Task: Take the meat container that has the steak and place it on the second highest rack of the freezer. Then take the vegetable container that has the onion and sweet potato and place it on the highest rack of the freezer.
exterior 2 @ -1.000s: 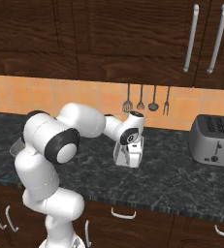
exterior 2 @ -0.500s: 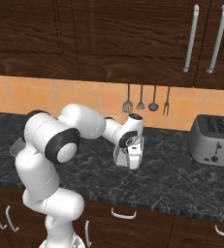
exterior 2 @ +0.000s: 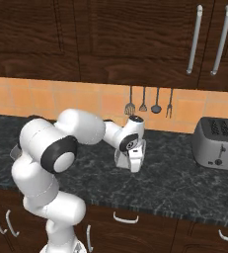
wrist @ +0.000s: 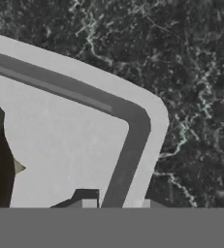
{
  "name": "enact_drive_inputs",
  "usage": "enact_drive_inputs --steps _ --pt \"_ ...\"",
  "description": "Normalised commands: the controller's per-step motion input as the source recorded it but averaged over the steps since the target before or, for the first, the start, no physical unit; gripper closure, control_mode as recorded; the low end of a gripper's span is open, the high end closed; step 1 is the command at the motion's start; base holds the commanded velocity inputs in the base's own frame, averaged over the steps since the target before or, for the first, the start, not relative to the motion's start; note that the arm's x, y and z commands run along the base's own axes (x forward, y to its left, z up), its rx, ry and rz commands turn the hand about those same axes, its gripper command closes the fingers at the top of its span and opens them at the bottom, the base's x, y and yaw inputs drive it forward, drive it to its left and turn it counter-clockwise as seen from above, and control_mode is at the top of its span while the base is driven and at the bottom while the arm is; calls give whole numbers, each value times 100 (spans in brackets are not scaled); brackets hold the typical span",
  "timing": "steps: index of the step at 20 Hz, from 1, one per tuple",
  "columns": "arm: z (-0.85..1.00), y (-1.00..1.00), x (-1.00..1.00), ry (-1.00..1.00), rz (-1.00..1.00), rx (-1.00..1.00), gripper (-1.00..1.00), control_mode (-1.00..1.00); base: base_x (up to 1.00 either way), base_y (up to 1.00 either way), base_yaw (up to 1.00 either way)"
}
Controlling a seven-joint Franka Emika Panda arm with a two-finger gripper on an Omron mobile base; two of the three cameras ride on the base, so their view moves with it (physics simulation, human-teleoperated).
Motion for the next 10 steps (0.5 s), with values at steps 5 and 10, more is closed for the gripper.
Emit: enact_drive_inputs --steps 5,10 --pt "81 34 -31 0 -11 0 100 -100 0 0 0" --pt "49 35 -83 -4 -17 0 100 -100 0 0 0"
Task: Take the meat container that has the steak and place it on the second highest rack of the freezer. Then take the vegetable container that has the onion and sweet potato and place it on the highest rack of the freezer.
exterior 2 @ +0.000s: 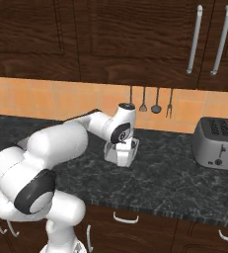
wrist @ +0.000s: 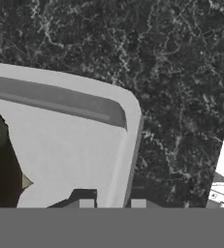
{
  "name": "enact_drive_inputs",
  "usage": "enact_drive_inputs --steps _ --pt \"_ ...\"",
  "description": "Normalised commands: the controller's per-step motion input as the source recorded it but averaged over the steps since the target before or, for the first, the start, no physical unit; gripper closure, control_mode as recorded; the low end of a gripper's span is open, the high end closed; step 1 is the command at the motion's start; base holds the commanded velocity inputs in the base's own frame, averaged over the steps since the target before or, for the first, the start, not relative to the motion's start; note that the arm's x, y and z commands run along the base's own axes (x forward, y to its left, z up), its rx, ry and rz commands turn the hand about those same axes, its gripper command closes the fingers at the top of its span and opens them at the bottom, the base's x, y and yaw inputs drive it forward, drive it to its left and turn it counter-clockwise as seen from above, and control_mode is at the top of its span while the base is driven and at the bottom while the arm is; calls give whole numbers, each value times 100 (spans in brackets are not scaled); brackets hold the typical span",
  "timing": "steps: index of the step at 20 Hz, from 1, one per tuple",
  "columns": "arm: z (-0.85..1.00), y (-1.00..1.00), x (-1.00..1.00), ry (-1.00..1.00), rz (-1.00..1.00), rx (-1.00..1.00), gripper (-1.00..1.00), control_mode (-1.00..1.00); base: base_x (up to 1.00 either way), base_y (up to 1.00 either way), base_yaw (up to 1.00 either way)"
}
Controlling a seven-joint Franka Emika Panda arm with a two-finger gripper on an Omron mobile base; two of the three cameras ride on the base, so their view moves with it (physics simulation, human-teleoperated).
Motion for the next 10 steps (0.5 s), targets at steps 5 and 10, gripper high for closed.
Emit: enact_drive_inputs --steps 5,10 --pt "60 78 -51 -10 -7 -6 100 -100 0 0 0" --pt "55 86 -61 -3 -1 -6 100 -100 0 0 0"
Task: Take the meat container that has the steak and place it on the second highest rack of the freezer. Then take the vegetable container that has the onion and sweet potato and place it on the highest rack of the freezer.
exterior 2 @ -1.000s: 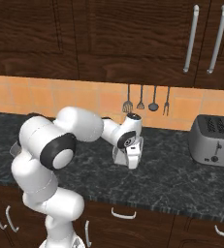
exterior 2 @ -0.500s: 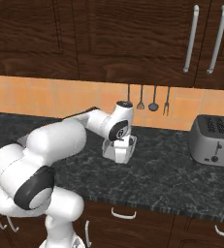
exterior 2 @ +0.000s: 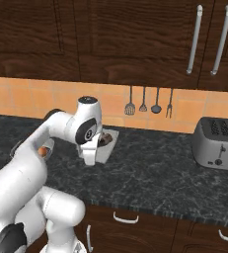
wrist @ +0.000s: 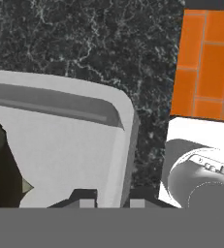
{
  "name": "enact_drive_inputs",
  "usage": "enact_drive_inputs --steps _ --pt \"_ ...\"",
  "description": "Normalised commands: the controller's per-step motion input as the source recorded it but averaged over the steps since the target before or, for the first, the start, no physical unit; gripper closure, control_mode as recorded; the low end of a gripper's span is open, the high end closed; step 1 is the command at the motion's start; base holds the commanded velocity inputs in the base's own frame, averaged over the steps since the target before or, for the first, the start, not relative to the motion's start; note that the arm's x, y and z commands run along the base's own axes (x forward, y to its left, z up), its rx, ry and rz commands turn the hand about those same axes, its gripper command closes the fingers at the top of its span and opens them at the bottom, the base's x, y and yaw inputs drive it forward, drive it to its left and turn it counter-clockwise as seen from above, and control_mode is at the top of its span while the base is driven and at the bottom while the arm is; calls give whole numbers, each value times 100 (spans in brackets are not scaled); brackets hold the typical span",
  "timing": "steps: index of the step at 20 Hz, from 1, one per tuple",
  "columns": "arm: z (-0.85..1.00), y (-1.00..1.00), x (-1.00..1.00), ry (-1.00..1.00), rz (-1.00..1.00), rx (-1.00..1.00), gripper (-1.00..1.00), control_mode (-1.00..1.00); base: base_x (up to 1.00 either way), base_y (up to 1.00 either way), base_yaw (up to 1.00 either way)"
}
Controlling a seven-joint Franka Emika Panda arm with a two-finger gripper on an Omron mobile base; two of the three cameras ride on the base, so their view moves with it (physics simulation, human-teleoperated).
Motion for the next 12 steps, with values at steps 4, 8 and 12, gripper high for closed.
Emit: enact_drive_inputs --steps 4,8,12 --pt "68 67 -56 0 1 -1 100 -100 0 0 0" --pt "70 36 -61 0 0 0 100 -100 0 0 0" --pt "63 0 -69 0 1 0 100 -100 0 0 0"
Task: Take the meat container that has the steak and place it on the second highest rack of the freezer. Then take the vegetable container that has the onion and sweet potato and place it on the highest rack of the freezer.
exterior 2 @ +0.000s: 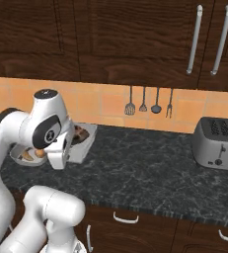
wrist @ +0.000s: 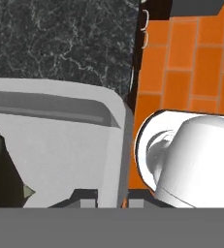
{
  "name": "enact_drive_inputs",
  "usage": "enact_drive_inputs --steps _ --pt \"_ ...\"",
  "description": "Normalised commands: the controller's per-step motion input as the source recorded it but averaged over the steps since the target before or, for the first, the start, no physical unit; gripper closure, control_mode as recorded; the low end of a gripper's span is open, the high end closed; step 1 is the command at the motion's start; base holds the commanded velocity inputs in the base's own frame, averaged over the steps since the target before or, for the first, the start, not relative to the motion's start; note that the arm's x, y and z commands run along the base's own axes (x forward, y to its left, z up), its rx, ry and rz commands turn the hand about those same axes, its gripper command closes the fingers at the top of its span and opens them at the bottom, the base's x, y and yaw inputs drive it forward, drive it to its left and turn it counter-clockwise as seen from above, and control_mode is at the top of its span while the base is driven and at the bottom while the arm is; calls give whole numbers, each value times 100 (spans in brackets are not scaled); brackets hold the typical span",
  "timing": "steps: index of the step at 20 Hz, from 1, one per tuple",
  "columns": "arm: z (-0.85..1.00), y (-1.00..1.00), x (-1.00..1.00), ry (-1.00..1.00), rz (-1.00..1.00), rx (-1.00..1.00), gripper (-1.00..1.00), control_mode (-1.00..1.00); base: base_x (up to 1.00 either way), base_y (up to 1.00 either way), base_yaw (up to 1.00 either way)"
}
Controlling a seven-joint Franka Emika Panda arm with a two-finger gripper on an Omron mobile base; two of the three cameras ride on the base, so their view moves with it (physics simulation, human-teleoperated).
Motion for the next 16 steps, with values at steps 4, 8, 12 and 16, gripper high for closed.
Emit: enact_drive_inputs --steps 4,8,12,16 --pt "44 0 -48 2 0 0 100 -100 0 0 0" --pt "14 0 -16 1 0 0 100 -100 0 0 0" --pt "0 0 -10 0 0 0 100 -100 0 0 0" --pt "0 0 -3 0 0 0 100 100 -31 0 0"
